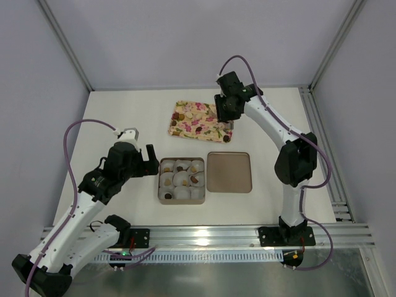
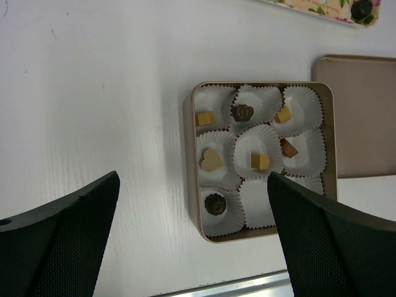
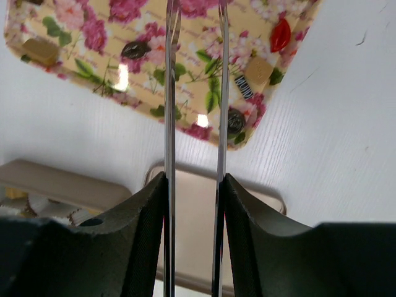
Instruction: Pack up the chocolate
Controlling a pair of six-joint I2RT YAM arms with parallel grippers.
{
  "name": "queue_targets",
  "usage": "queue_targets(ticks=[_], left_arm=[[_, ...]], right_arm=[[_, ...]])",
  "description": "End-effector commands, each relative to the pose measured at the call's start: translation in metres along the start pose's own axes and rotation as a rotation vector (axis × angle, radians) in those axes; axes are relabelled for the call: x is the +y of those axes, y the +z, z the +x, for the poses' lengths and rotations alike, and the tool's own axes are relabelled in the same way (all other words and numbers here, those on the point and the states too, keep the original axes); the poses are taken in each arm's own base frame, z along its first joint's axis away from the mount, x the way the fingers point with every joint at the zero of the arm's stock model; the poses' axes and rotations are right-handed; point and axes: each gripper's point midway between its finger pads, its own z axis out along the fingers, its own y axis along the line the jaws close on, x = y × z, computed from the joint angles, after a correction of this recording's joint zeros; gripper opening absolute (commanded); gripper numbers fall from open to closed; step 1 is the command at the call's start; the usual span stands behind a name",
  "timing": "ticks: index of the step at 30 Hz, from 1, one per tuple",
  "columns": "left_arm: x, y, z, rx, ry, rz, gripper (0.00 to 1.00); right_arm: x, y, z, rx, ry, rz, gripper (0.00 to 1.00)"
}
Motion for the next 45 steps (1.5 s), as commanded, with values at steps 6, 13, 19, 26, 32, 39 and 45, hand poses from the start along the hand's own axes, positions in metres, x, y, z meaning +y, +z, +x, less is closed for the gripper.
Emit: queue_targets(ticks=[6,13,19,26,32,39,45], left_arm=[[0.002,0.000,-0.003,-0.011,0.001,-0.011,1.00],[0.002,0.000,-0.003,-0.011,0.002,-0.011,1.00],[0.001,0.001,-0.003,-0.007,0.003,-0.008,1.00],[0.002,0.000,-0.003,-0.009,0.002,-0.008,1.00],[0.001,0.000,-0.003,-0.011,0.001,-0.008,1.00],[0.002,0.000,-0.003,-0.010,0.001,-0.010,1.00],[0.002,-0.001,-0.003,-0.015,0.000,-0.009,1.00]], right_arm=[[-0.014,0.019,-0.049,-0.079,0.038,0.053,0.44],[-0.009,0.037,-0.045,-0.053,0.058,0.029,0.44],[-0.006,0.044,-0.037,-0.030,0.067,0.014,0.44],[-0.007,0.055,-0.030,-0.007,0.065,0.018,0.44],[-0.007,0.064,-0.026,0.008,0.064,0.021,0.43],[-0.009,0.068,-0.024,0.016,0.055,0.026,0.37],[-0.010,0.058,-0.025,0.009,0.050,0.029,0.29]])
